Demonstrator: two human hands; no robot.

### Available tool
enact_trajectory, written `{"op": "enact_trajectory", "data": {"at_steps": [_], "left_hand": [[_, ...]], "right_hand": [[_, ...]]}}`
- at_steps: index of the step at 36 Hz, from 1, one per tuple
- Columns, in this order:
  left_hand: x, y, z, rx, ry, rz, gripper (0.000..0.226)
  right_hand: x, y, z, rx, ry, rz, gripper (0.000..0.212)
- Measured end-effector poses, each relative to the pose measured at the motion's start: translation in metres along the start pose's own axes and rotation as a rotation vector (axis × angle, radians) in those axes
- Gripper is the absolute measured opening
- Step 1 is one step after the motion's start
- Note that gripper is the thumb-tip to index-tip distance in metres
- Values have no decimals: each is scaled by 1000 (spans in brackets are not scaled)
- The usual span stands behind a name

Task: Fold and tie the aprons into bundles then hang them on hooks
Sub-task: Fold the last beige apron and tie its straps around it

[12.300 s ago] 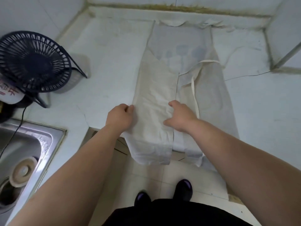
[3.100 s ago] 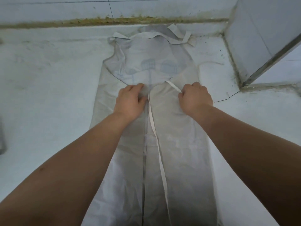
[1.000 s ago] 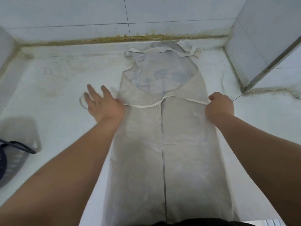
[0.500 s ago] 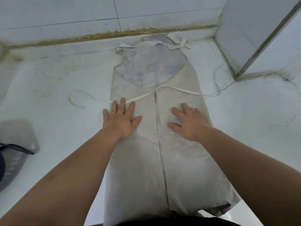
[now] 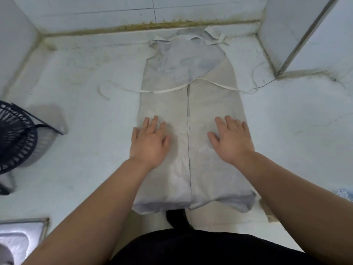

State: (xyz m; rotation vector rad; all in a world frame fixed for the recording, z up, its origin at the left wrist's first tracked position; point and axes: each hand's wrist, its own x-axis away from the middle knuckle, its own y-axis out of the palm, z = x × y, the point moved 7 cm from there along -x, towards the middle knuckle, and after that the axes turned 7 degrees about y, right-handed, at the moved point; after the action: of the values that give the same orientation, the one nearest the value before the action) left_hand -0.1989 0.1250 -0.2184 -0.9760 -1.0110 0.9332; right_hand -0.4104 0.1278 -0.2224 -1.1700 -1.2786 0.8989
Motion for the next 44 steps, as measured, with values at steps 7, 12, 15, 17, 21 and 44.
{"op": "enact_trajectory", "data": {"at_steps": [7,12,15,17,21,44], "left_hand": [[80,25,5,69,-133,58,54],[106,58,18,-73,-132,-108,63],[108,57,16,-42,-129,-113,63],[112,49,15,52,-123,-28,62],[147,29,7,349,-224,452,49],[193,90,-40,1248,-662,369,28]], "right_hand": [[63,13,22,12,-39,-18,57],[93,43,36,113,-120,-228,64],[96,34,37,61,-141,-150,64],[103,24,39,-58,-121,9,60],[132,17,65,-381,39,281,45],[161,80,97,-1362,531,-221,29]]}}
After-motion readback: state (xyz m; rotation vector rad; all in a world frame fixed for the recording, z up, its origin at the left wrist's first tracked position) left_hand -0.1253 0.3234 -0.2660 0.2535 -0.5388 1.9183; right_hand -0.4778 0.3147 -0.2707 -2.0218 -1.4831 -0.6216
